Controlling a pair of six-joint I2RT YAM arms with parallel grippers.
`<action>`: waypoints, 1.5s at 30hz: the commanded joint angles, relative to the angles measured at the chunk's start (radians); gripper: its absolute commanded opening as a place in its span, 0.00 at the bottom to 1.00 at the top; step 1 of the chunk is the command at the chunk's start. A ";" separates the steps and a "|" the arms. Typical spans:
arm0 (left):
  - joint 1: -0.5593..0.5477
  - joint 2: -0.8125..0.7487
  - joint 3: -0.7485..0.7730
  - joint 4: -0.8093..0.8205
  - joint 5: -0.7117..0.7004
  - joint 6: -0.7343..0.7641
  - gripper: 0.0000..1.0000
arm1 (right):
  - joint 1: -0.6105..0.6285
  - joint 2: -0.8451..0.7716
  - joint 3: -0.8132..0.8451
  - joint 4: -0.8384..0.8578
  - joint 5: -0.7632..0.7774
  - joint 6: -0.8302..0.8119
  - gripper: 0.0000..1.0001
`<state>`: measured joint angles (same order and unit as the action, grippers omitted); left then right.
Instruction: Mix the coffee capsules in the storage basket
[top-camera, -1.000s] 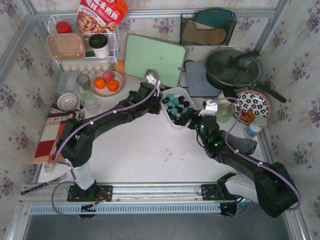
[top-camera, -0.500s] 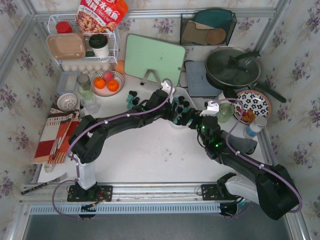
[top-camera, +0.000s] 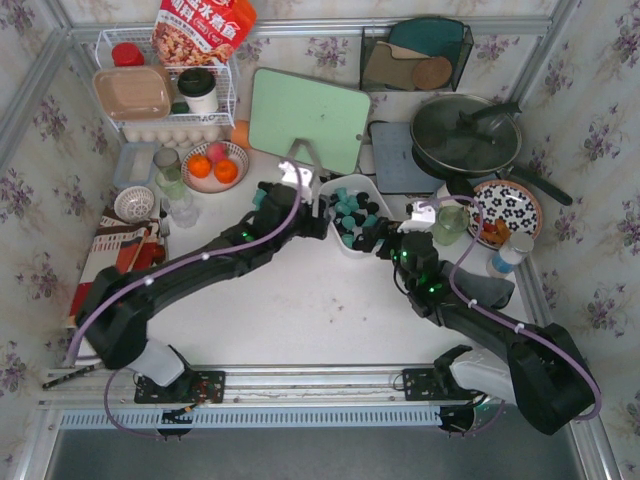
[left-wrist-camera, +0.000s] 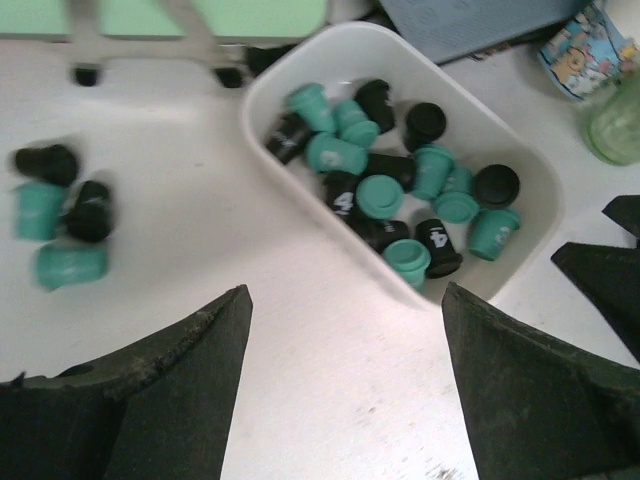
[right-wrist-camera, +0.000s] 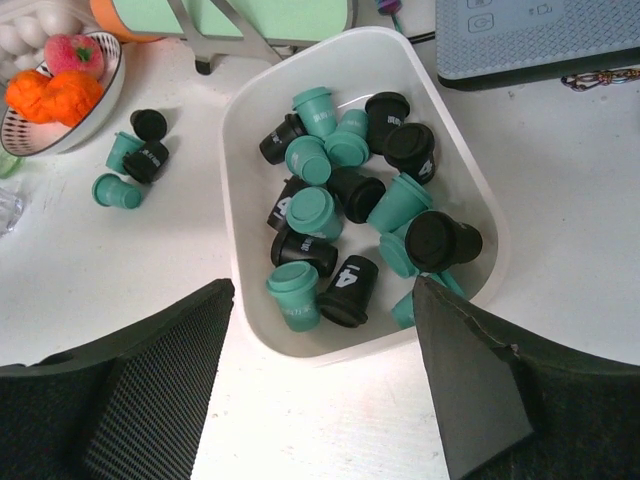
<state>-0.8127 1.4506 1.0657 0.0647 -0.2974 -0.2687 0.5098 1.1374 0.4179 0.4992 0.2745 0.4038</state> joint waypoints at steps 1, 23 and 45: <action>0.000 -0.164 -0.065 -0.207 -0.177 -0.064 0.79 | 0.006 0.032 0.023 0.058 -0.090 -0.054 0.76; 0.003 -0.894 -0.173 -0.766 -0.343 0.030 0.82 | 0.146 0.650 0.630 -0.103 -0.464 -0.342 0.64; 0.041 -0.955 -0.195 -0.802 -0.339 0.040 0.82 | 0.228 1.230 1.357 -0.395 -0.459 -0.387 0.57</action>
<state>-0.7906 0.5079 0.8745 -0.7525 -0.6594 -0.2321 0.7330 2.3314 1.7096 0.1356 -0.1848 0.0452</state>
